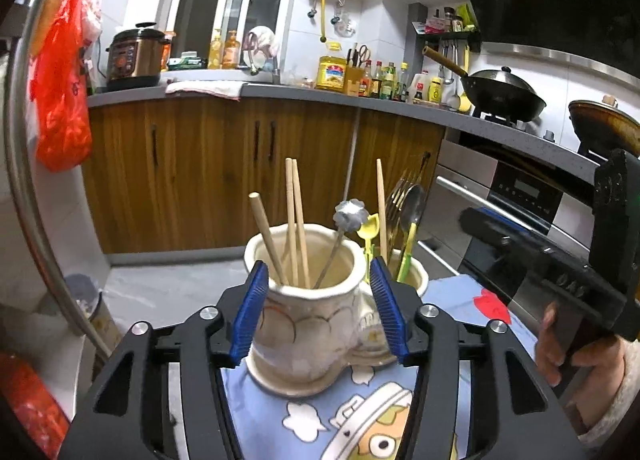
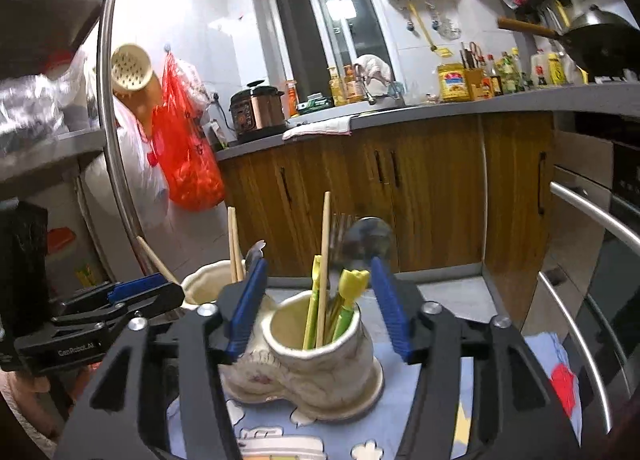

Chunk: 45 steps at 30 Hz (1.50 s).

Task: Organize utensils

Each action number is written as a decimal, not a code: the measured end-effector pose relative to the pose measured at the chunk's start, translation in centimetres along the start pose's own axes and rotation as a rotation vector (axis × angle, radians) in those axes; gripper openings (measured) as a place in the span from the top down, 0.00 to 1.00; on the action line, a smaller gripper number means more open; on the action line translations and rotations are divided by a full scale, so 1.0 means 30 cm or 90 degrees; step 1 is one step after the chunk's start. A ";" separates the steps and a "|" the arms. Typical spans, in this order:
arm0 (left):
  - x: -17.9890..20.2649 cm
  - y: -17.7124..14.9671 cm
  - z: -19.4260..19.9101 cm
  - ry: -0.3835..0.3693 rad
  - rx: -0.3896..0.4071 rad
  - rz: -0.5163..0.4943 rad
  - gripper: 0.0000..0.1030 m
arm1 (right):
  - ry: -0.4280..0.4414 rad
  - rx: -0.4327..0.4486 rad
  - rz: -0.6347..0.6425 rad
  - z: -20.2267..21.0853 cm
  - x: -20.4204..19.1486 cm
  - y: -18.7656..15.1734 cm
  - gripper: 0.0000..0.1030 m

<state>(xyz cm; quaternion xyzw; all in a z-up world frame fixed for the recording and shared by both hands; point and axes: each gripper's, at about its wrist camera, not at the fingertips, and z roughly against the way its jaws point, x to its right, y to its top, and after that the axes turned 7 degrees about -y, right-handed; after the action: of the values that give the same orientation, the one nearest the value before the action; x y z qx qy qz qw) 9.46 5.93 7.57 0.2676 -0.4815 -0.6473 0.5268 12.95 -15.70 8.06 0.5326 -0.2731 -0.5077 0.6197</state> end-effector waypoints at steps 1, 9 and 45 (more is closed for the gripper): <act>0.001 -0.002 0.010 0.003 -0.003 0.001 0.41 | -0.002 -0.003 -0.004 0.014 0.007 0.002 0.45; 0.033 -0.050 0.118 0.039 -0.055 0.013 0.23 | -0.031 -0.074 0.005 0.136 0.034 -0.037 0.28; 0.145 -0.178 0.271 0.159 -0.110 -0.017 0.07 | -0.069 -0.148 0.091 0.303 -0.093 -0.148 0.05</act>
<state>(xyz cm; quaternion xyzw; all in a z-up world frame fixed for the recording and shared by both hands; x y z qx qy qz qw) -1.04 4.52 6.62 0.3063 -0.3514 -0.6549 0.5949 2.51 -16.26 7.04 0.4085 -0.2826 -0.5184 0.6961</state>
